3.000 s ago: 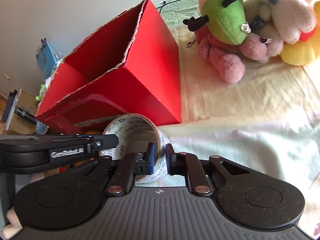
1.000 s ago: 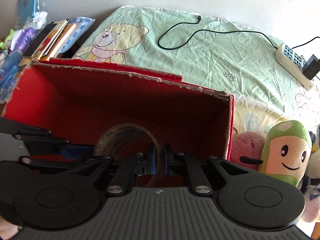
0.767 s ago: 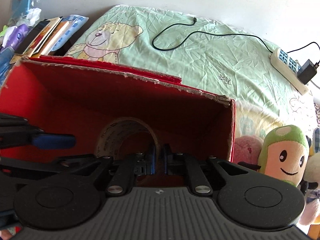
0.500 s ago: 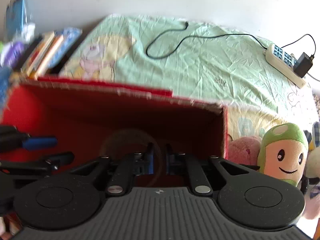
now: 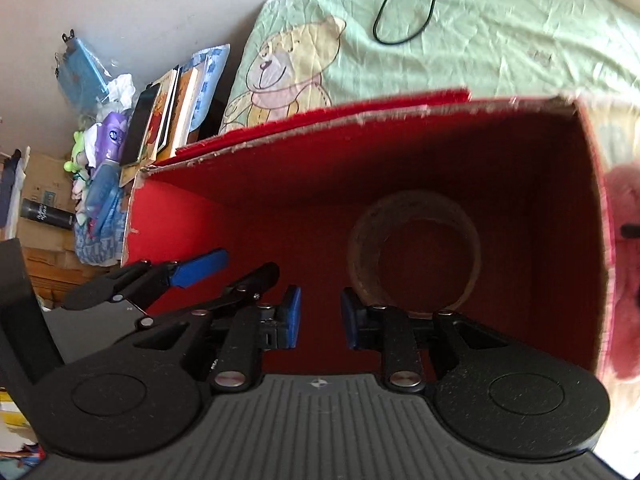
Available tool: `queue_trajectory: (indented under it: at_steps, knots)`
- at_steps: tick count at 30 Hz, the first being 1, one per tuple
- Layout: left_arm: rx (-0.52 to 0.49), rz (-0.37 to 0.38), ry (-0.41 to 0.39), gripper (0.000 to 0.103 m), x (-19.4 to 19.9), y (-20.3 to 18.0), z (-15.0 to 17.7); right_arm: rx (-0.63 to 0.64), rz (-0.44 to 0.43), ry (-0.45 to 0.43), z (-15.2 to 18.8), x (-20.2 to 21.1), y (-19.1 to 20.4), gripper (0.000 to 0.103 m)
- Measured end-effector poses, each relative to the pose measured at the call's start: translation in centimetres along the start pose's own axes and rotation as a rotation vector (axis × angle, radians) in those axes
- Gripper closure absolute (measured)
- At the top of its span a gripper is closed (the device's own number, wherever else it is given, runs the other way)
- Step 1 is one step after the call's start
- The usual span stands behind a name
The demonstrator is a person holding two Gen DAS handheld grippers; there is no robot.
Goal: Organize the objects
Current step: 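Lower the tape roll into the box and open the right gripper, then withdraw the right gripper from the box toward the pine cone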
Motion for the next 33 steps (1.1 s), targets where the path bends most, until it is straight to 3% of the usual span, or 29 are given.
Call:
queue_trajectory:
  at_steps: [10, 19, 23, 31, 33]
  knots:
    - [-0.021, -0.015, 0.035, 0.051, -0.7, -0.2, 0.0, 0.019, 0.118, -0.006, 0.8, -0.5, -0.8, 0.081]
    - [-0.04, -0.019, 0.032, 0.048, -0.6, -0.5, 0.2, -0.077, 0.179, -0.051, 1.2, 0.0, -2.9, 0.084]
    - [-0.047, -0.022, 0.027, 0.048, -0.6, -0.6, 0.2, -0.168, 0.132, -0.065, 1.7, 0.2, -4.2, 0.086]
    - [-0.068, -0.039, 0.003, 0.048, -0.5, -0.8, 0.3, -0.09, 0.148, -0.088, 1.9, 0.6, -3.2, 0.085]
    - [-0.069, -0.045, 0.002, 0.048, -0.5, -0.8, 0.2, -0.07, 0.143, -0.097, 1.9, 0.7, -3.0, 0.08]
Point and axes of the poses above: each gripper's, at about its wrist camera, not at the fingertips, and x roughly against the way its jaws point, y to its left, z to its underside, the point moved 4 cm from there along -x, roughly the way its jaws point, and after that the axes turned 13 degrees about x, right-handed, at the moved point
